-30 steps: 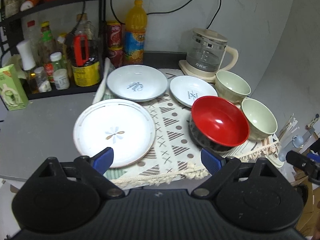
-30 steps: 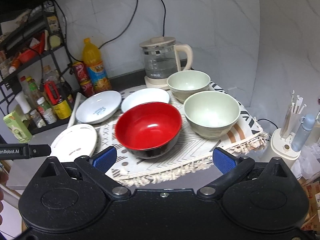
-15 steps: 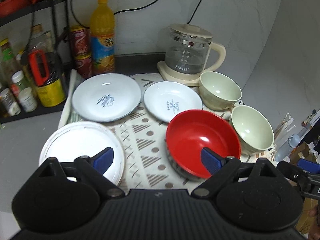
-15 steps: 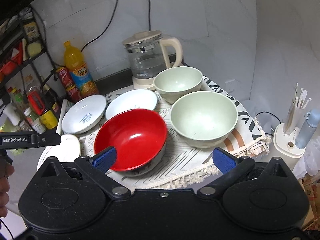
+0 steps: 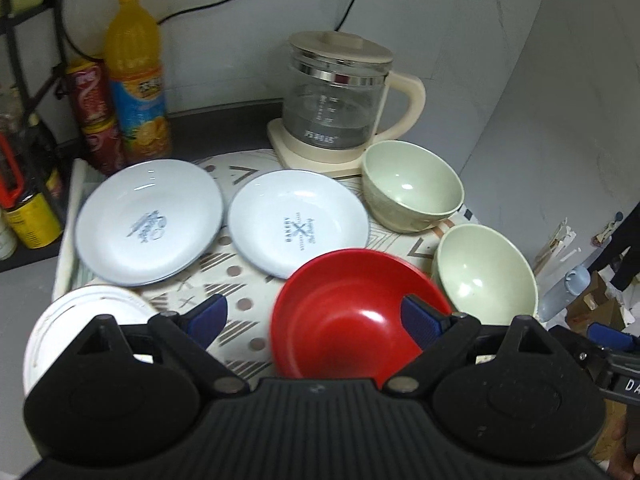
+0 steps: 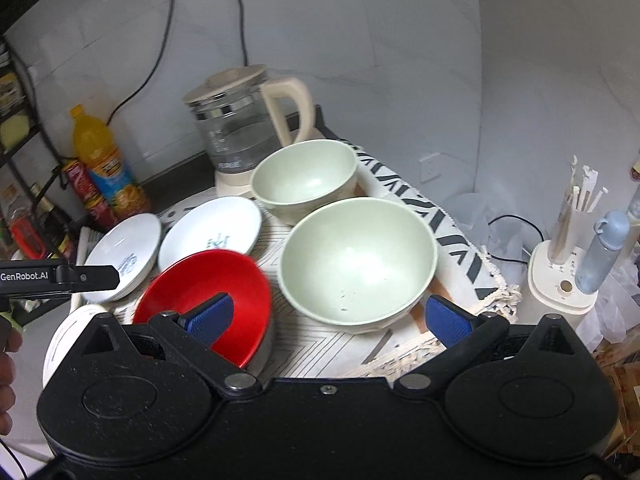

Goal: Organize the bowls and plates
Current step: 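Move both grippers past the red bowl toward the large pale green bowl, then close both grippers on the rim of the large pale green bowl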

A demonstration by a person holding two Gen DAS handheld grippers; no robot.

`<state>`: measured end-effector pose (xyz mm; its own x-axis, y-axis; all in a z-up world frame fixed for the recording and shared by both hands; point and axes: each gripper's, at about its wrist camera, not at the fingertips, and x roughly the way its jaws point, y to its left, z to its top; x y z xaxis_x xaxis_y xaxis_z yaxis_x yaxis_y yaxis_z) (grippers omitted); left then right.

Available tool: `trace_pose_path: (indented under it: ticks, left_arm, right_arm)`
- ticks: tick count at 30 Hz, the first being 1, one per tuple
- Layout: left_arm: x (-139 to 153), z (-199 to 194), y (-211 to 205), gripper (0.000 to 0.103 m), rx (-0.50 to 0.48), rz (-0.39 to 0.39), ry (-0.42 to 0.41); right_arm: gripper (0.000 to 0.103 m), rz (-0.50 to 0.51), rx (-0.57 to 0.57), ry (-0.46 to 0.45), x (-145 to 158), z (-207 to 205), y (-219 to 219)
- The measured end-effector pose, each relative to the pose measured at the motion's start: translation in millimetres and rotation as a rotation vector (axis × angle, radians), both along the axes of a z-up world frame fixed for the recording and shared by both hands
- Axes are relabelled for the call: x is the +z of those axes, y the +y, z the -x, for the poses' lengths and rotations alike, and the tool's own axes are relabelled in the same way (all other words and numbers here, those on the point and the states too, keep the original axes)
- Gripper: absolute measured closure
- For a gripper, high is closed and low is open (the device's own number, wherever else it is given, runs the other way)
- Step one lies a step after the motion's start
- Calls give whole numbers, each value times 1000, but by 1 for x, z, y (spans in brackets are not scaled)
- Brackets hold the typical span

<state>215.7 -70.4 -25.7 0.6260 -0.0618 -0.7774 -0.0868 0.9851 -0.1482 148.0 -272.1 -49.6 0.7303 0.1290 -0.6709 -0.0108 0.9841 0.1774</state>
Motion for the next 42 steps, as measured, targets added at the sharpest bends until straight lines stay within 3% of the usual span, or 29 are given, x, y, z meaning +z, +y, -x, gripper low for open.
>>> trace_pose_path:
  ticks: [18,20,25,29,34,40,42]
  left_arm:
    - [-14,-73,-48,13,-194,33,16]
    - [-16,-79,-54,13,-221,40,19]
    - [-28,-98,-66,18,-269,58,54]
    - [-39,-114,-73,27,-321,73,75]
    - [-55,-135,-86,35,-380,73,111]
    - [-73,-153,-102,44,-448,75,154]
    - [-78,-157,-106,48,-452,76,168]
  right_arm:
    - [7,-37,-154,65,-19,-36,-38]
    - [17,-42,-171,76,-21,-40,-41]
    - [19,-51,-197,106,-29,-48,-43]
    - [34,-62,-220,151,-41,-56,-46]
    - [42,-68,-248,188,-54,-66,-49]
    - [63,-67,-257,231,-66,-76,-47]
    - [64,-72,-258,245,-69,-77,-47]
